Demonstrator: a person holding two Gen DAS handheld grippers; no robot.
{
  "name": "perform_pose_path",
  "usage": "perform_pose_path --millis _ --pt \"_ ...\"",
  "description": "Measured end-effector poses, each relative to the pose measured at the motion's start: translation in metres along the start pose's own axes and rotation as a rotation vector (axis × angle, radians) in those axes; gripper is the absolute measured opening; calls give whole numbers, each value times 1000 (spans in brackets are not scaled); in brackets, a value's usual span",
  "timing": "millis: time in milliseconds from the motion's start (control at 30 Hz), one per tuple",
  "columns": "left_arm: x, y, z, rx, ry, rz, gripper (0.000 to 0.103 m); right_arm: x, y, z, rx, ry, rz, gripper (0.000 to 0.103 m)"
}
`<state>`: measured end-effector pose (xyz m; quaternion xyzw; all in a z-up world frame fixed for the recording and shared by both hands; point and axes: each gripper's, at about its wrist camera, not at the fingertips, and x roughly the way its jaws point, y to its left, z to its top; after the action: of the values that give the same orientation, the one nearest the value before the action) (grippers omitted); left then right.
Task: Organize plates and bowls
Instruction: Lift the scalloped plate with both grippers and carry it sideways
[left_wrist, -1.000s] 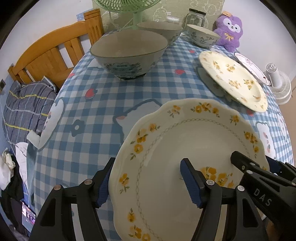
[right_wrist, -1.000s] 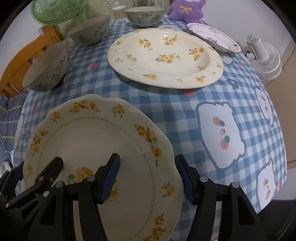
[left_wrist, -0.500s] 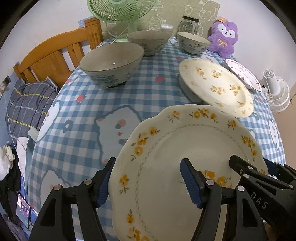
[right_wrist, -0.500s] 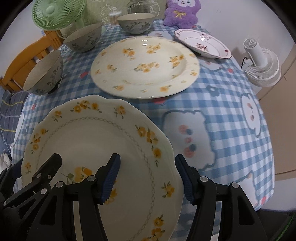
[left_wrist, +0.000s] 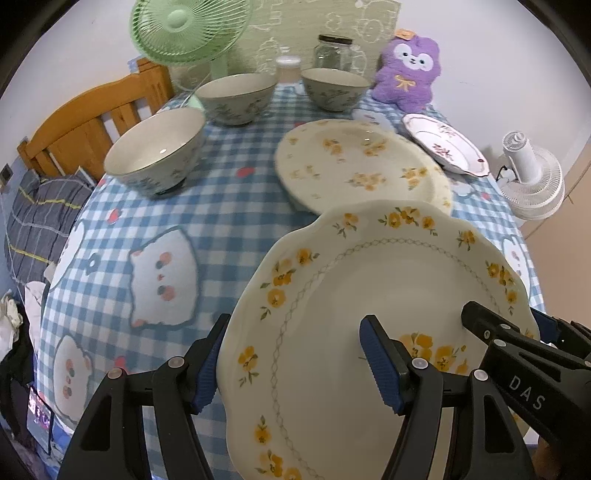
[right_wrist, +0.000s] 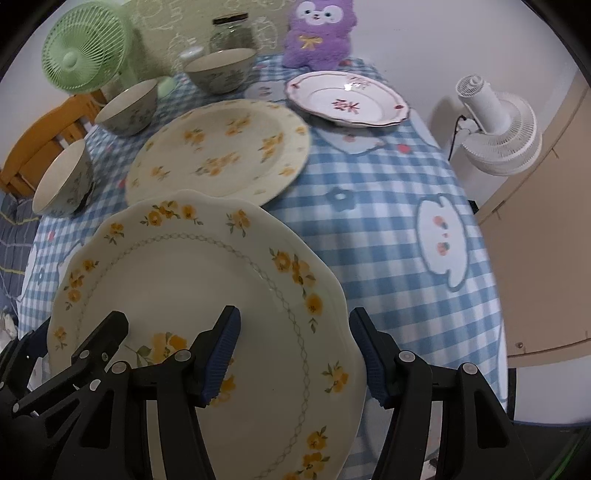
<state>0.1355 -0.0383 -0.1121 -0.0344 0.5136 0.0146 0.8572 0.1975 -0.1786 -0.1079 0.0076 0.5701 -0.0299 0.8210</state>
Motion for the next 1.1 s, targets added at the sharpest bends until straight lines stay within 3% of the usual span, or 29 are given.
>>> perform_pose_path --millis 700,1100 --pt "29 -115 10 7 12 -38 70 24 -118 17 16 10 -28 65" --pt "47 -139 6 1 52 -15 70 44 -140 11 31 39 -2 65"
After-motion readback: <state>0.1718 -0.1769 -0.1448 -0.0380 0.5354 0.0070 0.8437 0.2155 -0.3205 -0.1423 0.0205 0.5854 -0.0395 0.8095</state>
